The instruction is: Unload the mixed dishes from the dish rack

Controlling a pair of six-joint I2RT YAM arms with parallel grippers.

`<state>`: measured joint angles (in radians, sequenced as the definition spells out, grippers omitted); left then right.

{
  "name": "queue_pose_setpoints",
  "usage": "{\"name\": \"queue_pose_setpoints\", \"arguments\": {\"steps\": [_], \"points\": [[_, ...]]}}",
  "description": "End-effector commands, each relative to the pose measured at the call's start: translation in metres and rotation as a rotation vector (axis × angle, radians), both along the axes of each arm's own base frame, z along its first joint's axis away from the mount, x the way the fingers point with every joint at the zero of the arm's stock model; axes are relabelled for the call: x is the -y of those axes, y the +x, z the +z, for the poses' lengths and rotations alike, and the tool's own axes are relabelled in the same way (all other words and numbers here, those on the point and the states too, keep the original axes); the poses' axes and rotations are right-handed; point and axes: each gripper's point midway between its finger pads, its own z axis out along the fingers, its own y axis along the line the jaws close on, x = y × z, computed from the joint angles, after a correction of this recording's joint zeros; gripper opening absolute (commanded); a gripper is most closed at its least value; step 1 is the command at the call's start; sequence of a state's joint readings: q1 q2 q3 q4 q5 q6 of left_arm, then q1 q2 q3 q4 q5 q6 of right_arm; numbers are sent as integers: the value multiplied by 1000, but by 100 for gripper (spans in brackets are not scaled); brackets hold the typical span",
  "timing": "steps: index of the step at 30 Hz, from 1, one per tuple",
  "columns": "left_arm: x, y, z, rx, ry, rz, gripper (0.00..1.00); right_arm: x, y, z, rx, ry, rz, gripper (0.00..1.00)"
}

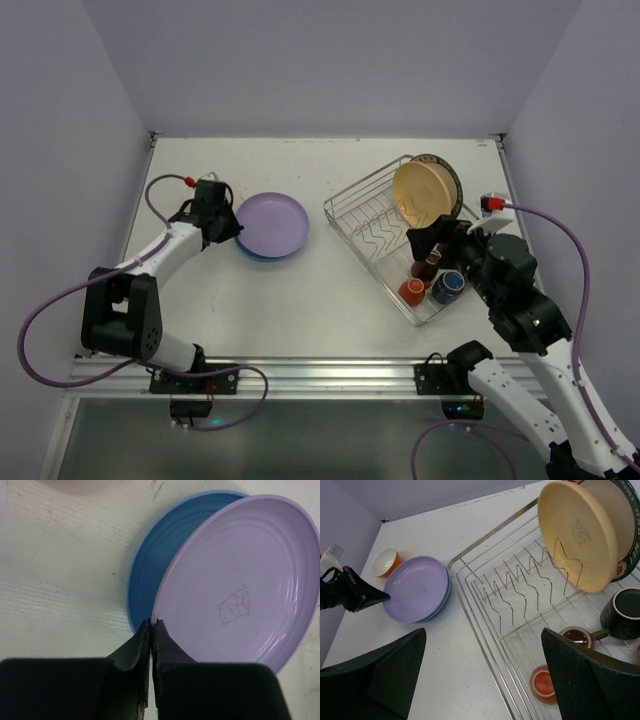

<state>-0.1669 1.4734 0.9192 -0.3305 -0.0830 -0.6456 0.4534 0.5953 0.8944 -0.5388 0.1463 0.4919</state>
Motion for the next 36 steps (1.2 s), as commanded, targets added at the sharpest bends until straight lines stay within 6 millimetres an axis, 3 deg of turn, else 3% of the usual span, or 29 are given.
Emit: {"name": "queue_pose_setpoints", "arguments": {"steps": [1, 9, 16, 27, 31, 36], "points": [[-6, 21, 26, 104, 43, 21, 0, 8, -6, 5, 6, -24, -19, 99], [-5, 29, 41, 137, 13, 37, 0, 21, -15, 19, 43, -48, -48, 99], [-13, 28, 23, 102, 10, 53, 0, 17, -15, 16, 17, -54, -28, 99], [-10, 32, 6, 72, 5, 25, 3, 18, -14, 19, 50, -45, -32, 99], [-11, 35, 6, 78, 14, 30, 2, 8, -11, 27, 43, -50, 19, 99], [-11, 33, 5, 79, 0, 42, 7, 15, -12, 42, 72, -68, -10, 99]]}}
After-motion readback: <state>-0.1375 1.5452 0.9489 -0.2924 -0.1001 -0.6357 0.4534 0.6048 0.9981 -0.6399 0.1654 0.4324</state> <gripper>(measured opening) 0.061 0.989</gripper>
